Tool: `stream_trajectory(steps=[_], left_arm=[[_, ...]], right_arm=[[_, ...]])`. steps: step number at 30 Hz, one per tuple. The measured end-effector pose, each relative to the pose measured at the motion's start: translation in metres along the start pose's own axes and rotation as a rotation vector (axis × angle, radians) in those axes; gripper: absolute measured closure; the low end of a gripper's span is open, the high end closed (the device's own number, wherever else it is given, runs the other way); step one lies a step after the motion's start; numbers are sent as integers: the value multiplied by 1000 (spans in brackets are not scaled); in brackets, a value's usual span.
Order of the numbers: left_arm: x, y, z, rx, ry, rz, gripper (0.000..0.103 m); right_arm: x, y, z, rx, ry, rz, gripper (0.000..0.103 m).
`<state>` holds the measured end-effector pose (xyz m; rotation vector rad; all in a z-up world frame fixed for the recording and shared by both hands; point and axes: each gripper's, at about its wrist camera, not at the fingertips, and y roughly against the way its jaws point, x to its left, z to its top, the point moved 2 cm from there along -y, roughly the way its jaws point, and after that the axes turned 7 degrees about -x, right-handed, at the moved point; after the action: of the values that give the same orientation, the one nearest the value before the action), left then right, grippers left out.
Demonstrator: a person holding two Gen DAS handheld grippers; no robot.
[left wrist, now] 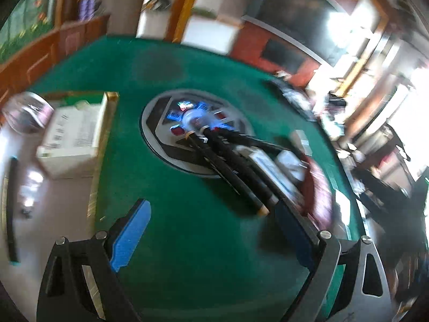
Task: Organize objects
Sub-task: 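Close the left tool on another black marker near the round table center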
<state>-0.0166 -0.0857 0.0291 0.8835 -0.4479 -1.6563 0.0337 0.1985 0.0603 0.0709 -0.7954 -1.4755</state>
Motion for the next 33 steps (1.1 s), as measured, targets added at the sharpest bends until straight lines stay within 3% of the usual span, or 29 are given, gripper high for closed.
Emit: stream_trajectory(steps=[3, 7, 11, 14, 16, 18, 19, 22, 26, 27, 31, 33], left_arm=[[0, -40, 8, 46, 50, 76, 10], [-4, -65, 11, 40, 37, 168, 10], [-18, -74, 9, 31, -60, 251, 11], [-24, -77, 4, 28, -145, 316, 24], [-23, -69, 4, 26, -160, 298, 39], [-22, -61, 3, 40, -171, 295, 66], [-21, -57, 1, 48, -178, 294, 67], [-21, -53, -3, 43, -194, 289, 66], [-20, -62, 0, 3, -218, 335, 35], [-19, -64, 1, -14, -223, 325, 32], [-11, -65, 2, -22, -190, 268, 31], [-13, -61, -2, -15, -209, 248, 41]], right_arm=[[-6, 0, -1, 14, -12, 45, 0], [-10, 4, -4, 23, -17, 105, 0], [-16, 6, -4, 36, -70, 161, 0], [-23, 6, -5, 46, -114, 188, 0], [-26, 5, -5, 54, -136, 202, 0], [-27, 5, -6, 60, -142, 205, 0], [-26, 5, -7, 64, -141, 205, 0], [-21, 3, -10, 73, -126, 210, 0], [-10, 2, -14, 78, -73, 199, 0], [-6, 2, -14, 71, -54, 192, 0], [1, 1, -17, 56, 2, 158, 0], [3, 0, -18, 54, 19, 145, 0]])
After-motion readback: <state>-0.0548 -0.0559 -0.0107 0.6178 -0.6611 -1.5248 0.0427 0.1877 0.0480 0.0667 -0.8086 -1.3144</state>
